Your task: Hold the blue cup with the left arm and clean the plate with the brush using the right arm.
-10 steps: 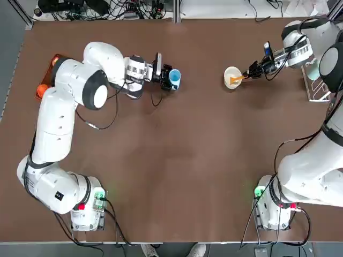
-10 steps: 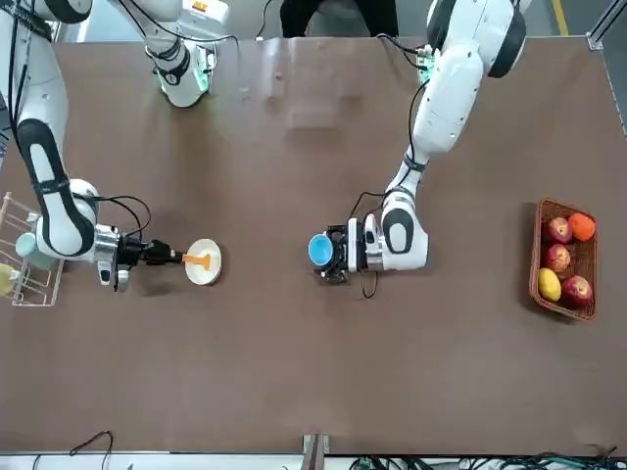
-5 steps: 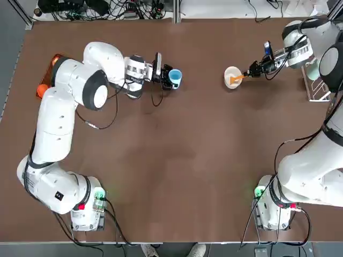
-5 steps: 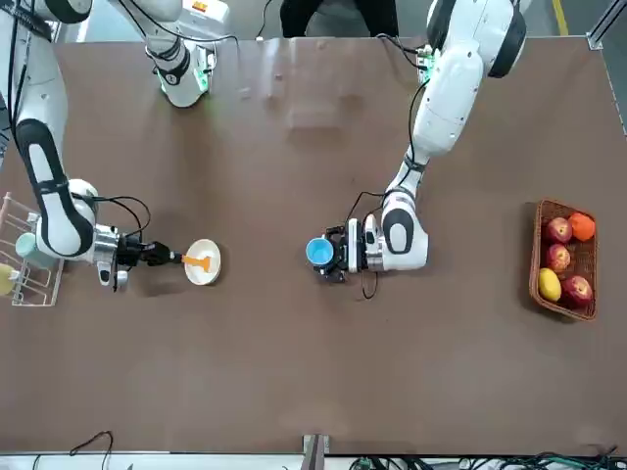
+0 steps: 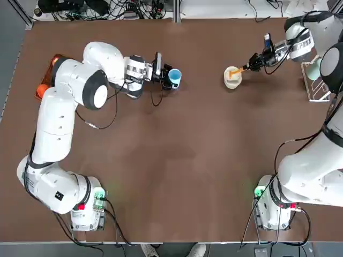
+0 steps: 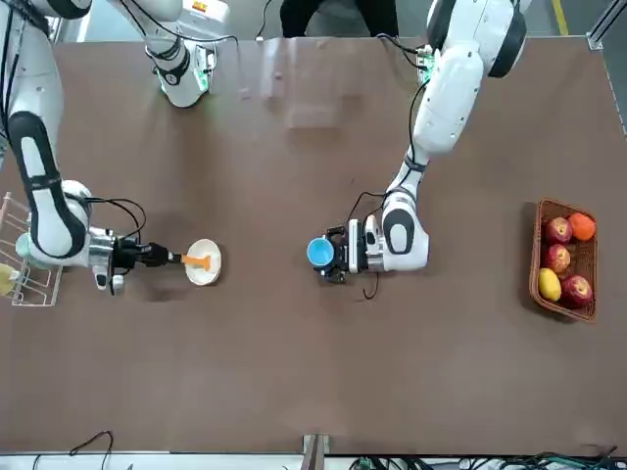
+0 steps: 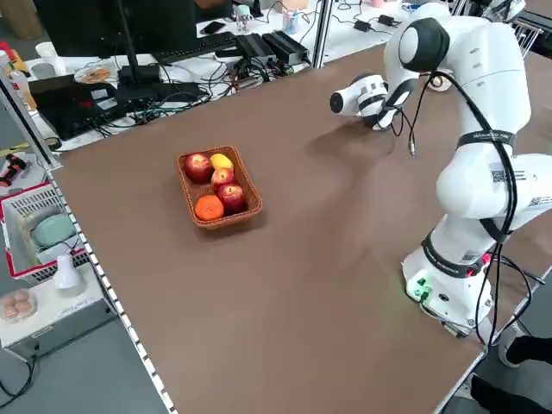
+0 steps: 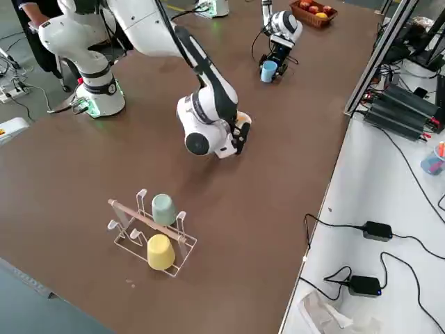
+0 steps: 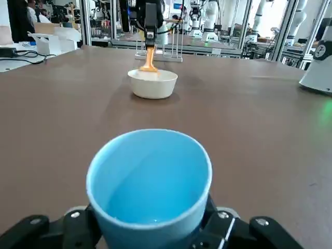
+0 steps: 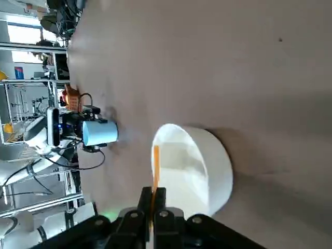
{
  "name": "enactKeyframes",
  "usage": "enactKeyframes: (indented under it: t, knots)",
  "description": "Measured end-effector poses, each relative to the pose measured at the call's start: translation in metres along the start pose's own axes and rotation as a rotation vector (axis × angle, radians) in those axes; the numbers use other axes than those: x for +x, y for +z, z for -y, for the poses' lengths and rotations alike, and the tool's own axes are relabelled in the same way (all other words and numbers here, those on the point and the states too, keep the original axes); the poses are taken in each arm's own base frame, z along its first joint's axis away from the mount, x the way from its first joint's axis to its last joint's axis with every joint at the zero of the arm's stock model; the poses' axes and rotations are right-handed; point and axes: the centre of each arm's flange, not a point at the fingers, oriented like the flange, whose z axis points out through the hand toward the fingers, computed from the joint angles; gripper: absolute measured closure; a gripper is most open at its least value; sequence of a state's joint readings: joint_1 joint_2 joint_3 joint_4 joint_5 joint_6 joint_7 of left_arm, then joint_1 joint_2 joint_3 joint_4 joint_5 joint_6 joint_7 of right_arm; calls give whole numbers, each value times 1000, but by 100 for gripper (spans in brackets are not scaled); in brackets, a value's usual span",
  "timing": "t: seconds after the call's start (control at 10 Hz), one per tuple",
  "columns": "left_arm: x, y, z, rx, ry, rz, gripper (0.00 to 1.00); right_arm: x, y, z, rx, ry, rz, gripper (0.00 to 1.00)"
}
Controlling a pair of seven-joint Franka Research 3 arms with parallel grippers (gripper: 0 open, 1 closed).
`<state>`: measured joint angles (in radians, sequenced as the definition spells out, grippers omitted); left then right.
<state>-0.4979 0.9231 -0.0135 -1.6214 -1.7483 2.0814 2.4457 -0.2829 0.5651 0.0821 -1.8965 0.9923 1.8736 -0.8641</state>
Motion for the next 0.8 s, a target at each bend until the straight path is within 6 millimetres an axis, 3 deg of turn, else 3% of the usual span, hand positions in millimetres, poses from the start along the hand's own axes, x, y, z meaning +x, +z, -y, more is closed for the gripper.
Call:
enactKeyframes:
  t: [0.2,0.3,0.6,0.8]
  knots:
    - [0,0,0,0,0,0,32,15,-8,29,-94,-105,68,96]
    - [0,0,0,1,0,0,32,27,-6,56,-154,-181,103,96]
    - [0,-1,1,2,1,0,32,56,12,163,-398,-372,203,96]
    - [0,-2,2,3,12,0,32,62,41,226,-507,-426,249,96]
